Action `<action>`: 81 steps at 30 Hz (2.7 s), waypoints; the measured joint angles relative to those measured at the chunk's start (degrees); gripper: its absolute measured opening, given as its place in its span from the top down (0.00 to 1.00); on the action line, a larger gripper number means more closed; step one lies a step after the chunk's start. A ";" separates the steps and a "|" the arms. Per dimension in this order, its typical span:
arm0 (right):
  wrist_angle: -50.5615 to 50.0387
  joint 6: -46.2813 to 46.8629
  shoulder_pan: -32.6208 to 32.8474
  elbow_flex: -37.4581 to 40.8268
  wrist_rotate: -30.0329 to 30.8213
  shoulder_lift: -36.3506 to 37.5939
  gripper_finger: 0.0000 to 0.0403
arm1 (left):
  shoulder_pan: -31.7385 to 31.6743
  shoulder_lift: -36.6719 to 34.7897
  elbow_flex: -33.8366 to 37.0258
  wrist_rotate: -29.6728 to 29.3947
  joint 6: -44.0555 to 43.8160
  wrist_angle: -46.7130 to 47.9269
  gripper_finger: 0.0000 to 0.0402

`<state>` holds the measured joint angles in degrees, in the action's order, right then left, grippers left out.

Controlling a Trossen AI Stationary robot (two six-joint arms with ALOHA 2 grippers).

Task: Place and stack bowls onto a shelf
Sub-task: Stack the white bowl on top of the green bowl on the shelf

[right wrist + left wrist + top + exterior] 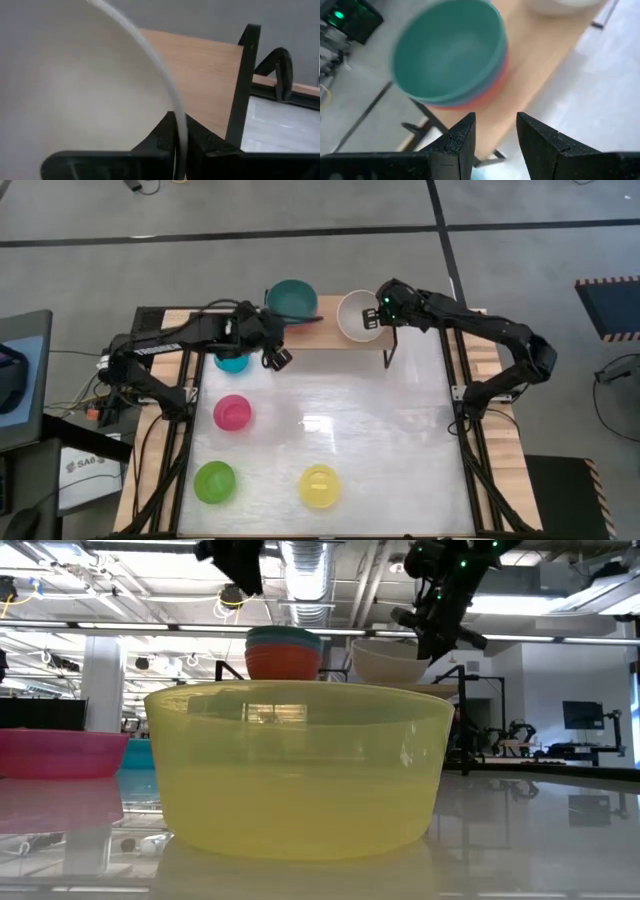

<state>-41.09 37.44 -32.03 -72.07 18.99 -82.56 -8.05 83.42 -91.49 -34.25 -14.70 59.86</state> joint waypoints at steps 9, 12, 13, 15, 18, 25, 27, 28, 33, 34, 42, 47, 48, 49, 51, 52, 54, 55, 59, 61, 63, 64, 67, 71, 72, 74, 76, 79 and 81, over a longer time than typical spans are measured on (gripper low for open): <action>1.28 0.01 -0.01 0.04 0.50 1.32 0.77 | 5.25 0.07 4.71 1.48 -3.77 -2.90 0.68; 1.47 -0.43 -0.52 0.04 0.67 2.31 0.70 | 6.38 0.04 4.08 0.01 -3.21 -3.60 0.68; 1.49 -0.47 -0.63 0.04 0.83 2.72 0.68 | 6.55 0.04 3.96 -0.24 -3.09 -4.23 0.68; 1.94 -1.21 -0.70 0.04 1.06 3.61 0.64 | 6.55 -0.07 3.92 -0.30 -2.97 -4.73 0.68; 2.65 -2.43 -0.41 0.04 1.87 5.05 0.59 | 6.19 -0.33 3.92 -0.29 -3.00 -5.00 0.68; 3.92 -4.07 2.98 0.04 3.30 10.48 0.52 | 6.09 -2.01 3.92 -0.21 -3.01 -6.20 0.68; 3.65 -4.57 5.89 0.06 4.78 12.53 0.52 | 6.09 -2.97 3.92 -0.19 -3.33 -6.84 0.68; 3.62 -4.58 7.63 0.18 5.12 13.55 0.52 | 6.09 -3.64 3.92 -0.06 -3.78 -6.88 0.68; 3.67 -4.26 16.72 1.88 5.65 17.51 0.53 | 6.09 -8.56 3.92 -0.08 -7.37 -6.98 0.68; 3.80 -3.45 18.39 2.32 6.23 17.99 0.54 | 6.09 -9.61 3.90 -0.16 -8.39 -7.03 0.68; 3.67 0.67 27.71 3.15 6.77 18.55 0.54 | 6.09 -14.49 3.90 -0.63 -12.05 -7.03 0.68; 2.74 2.14 30.56 3.19 6.78 17.47 0.54 | 6.14 -14.56 3.90 -0.57 -12.30 -6.79 0.68; 2.78 2.50 30.76 3.18 6.94 17.48 0.54 | 6.21 -14.56 3.90 -0.54 -12.61 -6.77 0.68; 3.07 2.94 31.01 3.08 8.01 17.46 0.54 | 6.36 -14.58 3.90 -0.54 -12.93 -6.79 0.68; 3.07 3.03 30.38 3.06 11.88 17.26 0.54 | 6.79 -14.58 3.90 -0.54 -13.18 -6.87 0.68; 2.93 3.05 29.43 3.10 14.81 16.95 0.54 | 7.01 -14.56 3.90 -0.52 -13.20 -6.94 0.68; 3.78 3.08 26.10 3.07 21.13 15.65 0.54 | 7.29 -14.56 3.90 -0.52 -13.23 -6.96 0.68; 4.42 3.01 23.52 3.06 22.33 15.10 0.54 | 7.31 -14.56 3.90 -0.52 -13.41 -7.02 0.68; 8.97 0.78 11.14 3.02 14.45 12.00 0.54 | 7.36 -14.56 3.90 0.03 -13.92 -7.00 0.68; 8.92 1.33 6.00 3.04 7.69 9.88 0.54 | 7.73 -14.56 3.90 0.23 -13.88 -6.79 0.68; 7.46 2.49 2.61 3.06 3.92 7.81 0.54 | 8.16 -14.56 3.90 0.41 -13.44 -5.75 0.68; 6.93 2.62 1.61 3.06 3.26 6.86 0.54 | 8.42 -14.56 3.90 0.34 -13.41 -5.07 0.68; 5.04 2.51 -0.33 3.08 1.39 4.68 0.54 | 8.93 -14.56 3.90 -0.43 -14.09 -1.40 0.68; 5.30 1.71 -1.16 3.08 -1.67 2.72 0.57 | 9.03 -14.53 3.90 0.60 -15.28 3.37 0.68; 5.41 1.69 -1.15 3.08 -1.76 2.27 0.59 | 9.07 -14.53 3.90 0.61 -15.75 4.22 0.68; 5.86 1.38 -1.14 3.08 -2.02 1.48 0.65 | 9.08 -14.53 3.90 0.50 -15.94 5.49 0.68; 5.81 1.07 -1.14 3.08 -2.39 1.19 0.73 | 9.08 -14.53 3.90 -0.26 -15.88 6.08 0.68; 6.00 0.95 -0.55 3.08 -2.32 1.51 0.89 | 8.88 -14.53 3.90 -1.21 -15.53 6.18 0.68; 6.43 0.71 0.78 3.08 -0.71 2.66 0.94 | 8.28 -14.43 3.90 -1.13 -14.48 5.34 0.68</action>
<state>-34.66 38.15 -31.25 -68.99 18.27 -79.91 0.24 68.99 -87.59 -35.38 -29.18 65.21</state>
